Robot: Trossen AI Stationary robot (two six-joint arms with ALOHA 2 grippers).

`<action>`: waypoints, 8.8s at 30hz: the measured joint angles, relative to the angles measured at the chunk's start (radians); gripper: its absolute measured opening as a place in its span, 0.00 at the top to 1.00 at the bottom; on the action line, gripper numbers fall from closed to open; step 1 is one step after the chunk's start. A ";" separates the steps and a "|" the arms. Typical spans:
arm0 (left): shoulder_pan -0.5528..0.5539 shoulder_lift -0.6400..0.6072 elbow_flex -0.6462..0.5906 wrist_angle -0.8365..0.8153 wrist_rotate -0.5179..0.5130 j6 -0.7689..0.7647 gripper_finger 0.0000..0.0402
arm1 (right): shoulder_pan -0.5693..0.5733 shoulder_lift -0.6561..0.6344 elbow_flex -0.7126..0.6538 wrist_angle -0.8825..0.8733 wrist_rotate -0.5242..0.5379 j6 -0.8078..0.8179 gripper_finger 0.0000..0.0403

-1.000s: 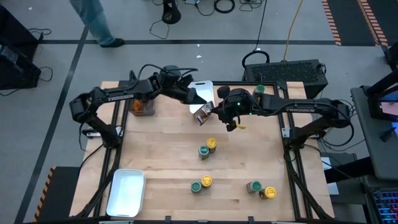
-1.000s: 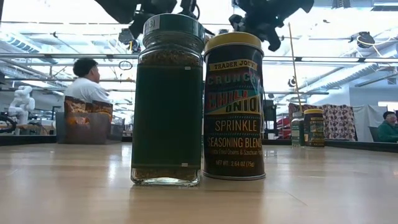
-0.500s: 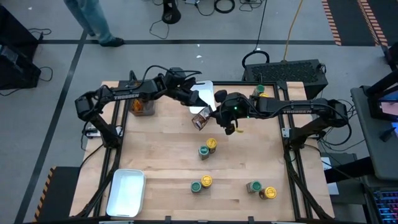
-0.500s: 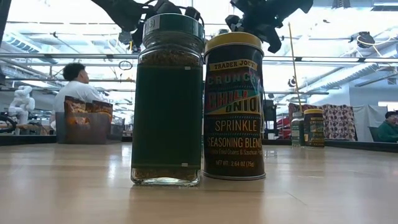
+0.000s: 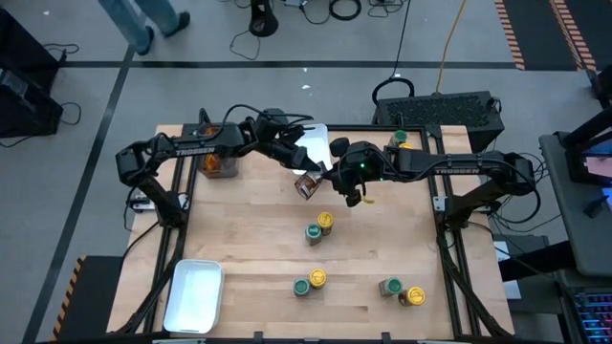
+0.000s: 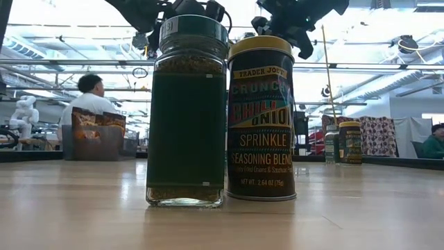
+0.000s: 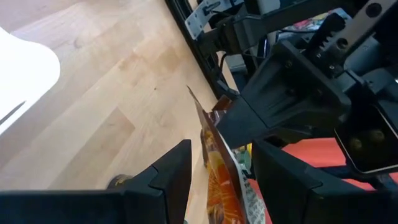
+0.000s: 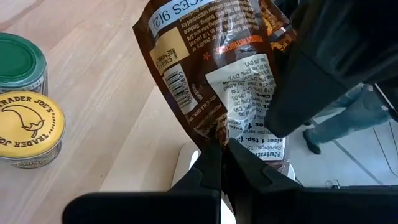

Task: Sort spices by type
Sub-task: Put the orange seasoning pack into the black bin

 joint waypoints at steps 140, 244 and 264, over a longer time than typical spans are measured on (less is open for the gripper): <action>-0.081 -0.417 -0.032 0.176 -0.447 0.655 0.52 | -0.188 0.004 0.001 0.791 -0.394 0.951 1.00; -0.072 -0.089 0.223 -0.147 -0.628 -0.187 0.99 | 0.075 0.075 0.000 0.480 0.779 -0.244 0.85; 0.084 -0.263 0.224 -0.355 -0.546 0.032 1.00 | 0.036 -0.065 0.002 0.315 0.701 -0.117 0.44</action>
